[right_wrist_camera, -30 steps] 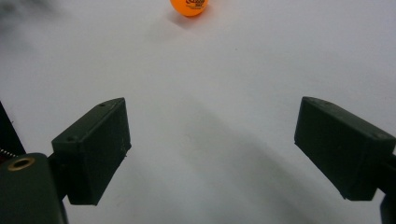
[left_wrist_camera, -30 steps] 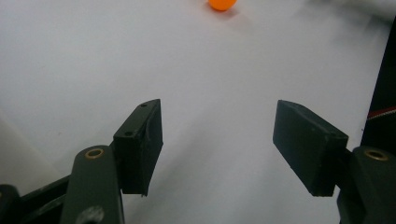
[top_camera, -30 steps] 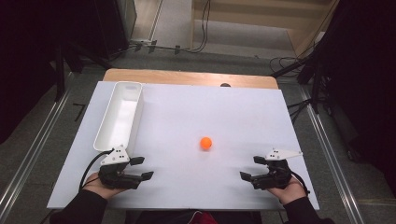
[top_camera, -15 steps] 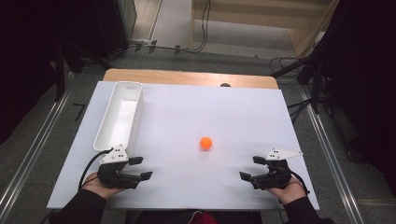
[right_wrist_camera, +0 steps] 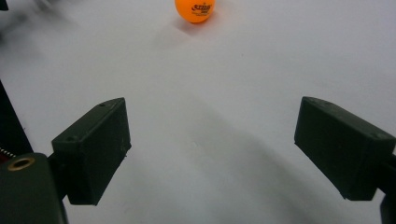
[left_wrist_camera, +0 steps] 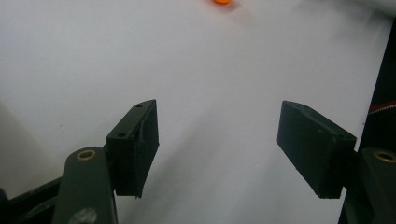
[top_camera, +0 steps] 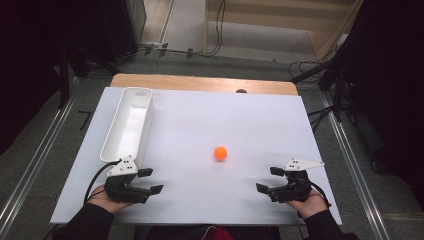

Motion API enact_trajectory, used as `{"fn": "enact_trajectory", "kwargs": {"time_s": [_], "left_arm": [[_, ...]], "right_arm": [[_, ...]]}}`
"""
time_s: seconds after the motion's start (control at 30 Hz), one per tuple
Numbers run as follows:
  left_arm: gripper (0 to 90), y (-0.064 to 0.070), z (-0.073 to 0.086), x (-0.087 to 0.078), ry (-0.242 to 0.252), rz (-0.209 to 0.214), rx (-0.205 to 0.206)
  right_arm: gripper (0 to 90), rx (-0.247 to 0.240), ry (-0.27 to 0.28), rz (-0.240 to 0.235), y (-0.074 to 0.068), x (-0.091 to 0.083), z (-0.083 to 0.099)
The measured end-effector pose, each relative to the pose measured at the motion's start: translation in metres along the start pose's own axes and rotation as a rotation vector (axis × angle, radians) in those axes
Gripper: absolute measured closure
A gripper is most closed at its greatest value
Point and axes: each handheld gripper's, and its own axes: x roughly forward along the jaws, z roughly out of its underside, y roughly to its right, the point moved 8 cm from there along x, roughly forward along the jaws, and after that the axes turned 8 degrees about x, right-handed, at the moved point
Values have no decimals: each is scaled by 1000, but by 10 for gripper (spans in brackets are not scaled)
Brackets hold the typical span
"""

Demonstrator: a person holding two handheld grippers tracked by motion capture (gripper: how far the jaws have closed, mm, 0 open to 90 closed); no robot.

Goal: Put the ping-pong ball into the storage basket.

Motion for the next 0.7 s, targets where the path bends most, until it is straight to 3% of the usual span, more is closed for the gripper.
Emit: {"fn": "enact_trajectory", "kwargs": {"time_s": [0.3,0.7], "left_arm": [[297,-1,1,0,-7,-3,15],[297,0,-1,3,-8,6,-4]], "right_arm": [[93,14,-1,-2,0,0,0],[93,14,27,17,3,0,-3]]}}
